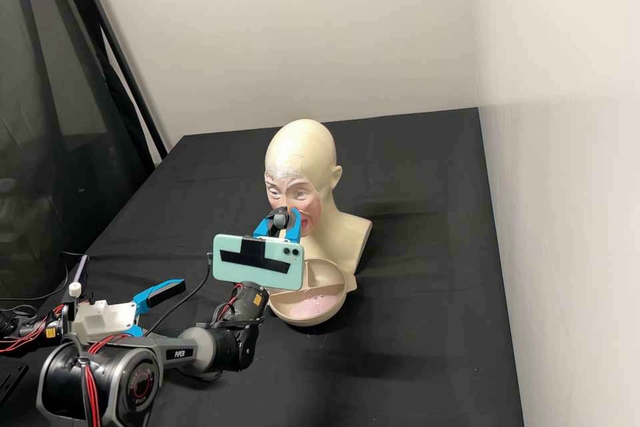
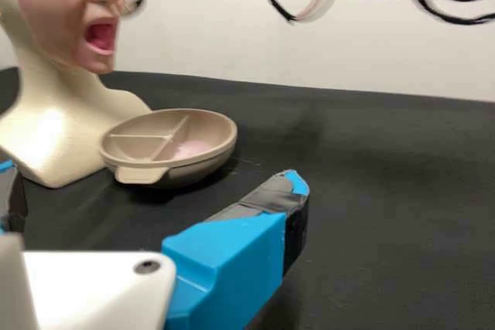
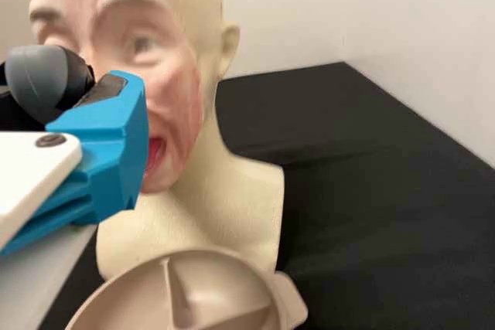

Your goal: Feed the grandma with a spoon

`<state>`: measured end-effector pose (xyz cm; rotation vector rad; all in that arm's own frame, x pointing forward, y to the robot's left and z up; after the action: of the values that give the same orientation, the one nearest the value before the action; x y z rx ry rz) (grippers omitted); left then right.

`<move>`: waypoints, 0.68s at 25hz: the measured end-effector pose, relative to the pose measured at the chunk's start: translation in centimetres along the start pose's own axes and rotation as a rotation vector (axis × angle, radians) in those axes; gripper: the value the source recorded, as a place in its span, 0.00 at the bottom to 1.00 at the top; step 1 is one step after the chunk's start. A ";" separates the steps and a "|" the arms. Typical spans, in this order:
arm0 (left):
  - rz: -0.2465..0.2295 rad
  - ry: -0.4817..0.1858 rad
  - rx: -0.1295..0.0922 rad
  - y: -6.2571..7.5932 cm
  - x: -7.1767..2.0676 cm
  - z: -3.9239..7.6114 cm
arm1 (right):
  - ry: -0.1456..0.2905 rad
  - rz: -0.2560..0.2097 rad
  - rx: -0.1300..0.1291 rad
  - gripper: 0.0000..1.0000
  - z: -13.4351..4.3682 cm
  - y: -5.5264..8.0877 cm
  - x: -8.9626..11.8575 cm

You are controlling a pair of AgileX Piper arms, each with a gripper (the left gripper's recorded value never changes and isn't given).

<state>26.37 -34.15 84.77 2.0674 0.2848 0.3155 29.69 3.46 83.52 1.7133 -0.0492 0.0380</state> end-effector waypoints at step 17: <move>0.064 -0.060 -0.061 0.3 -0.90 0.7 | -0.015 -0.017 0.018 0.00 1.7 -3.6 -5.6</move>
<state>25.78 -35.16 84.61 2.0243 0.1713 0.2968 24.33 2.39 79.42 1.7317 -0.0453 0.0127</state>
